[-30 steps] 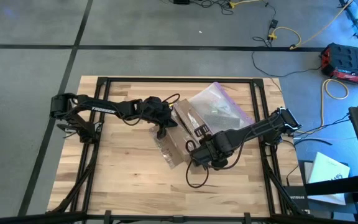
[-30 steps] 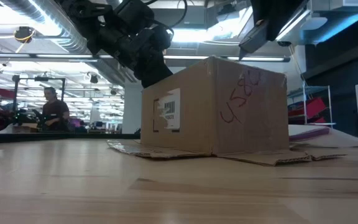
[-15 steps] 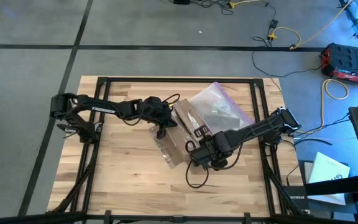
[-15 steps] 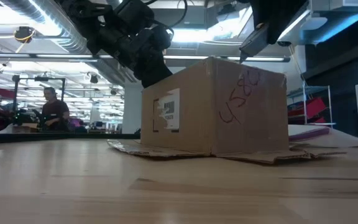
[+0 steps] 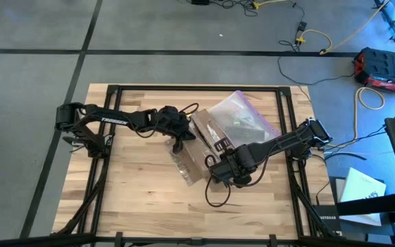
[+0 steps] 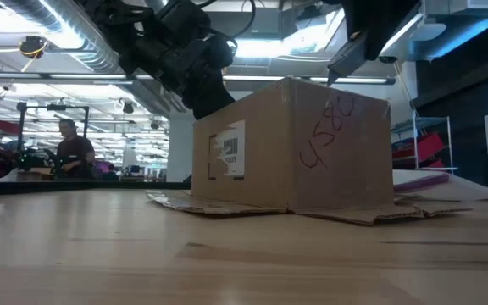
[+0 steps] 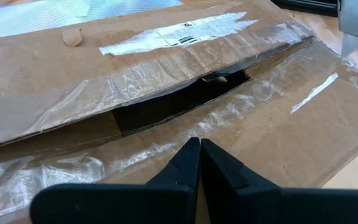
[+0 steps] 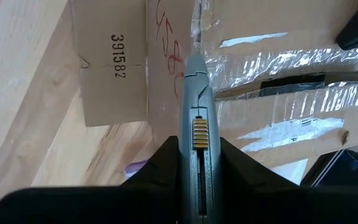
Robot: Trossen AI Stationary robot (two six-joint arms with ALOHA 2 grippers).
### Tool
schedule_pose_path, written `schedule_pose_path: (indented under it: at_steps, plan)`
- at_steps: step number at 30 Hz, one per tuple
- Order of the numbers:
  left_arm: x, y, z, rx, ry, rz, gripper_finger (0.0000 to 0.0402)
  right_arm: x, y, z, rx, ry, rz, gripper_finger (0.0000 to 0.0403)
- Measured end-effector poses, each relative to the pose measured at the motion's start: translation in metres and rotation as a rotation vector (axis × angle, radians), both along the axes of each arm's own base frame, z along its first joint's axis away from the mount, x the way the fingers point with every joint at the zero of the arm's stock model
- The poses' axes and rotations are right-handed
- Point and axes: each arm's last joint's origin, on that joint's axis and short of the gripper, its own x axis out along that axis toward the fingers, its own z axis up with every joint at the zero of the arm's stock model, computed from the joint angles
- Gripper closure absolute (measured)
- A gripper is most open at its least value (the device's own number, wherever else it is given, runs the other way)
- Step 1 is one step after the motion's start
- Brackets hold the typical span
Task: Unpack boxes
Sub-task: Break down the cardboard box using a cutter until it is fully flat
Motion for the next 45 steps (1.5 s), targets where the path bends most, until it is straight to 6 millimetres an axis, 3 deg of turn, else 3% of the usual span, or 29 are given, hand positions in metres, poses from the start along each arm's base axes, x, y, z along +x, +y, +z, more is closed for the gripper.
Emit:
schedule_pose_path:
  at_steps: [45]
  plan:
    - [-0.0006,-0.0003,-0.0007,0.016,0.007,-0.018,0.0402,0.0032,0.0001,0.0006,0.028,-0.028,0.0,0.0348]
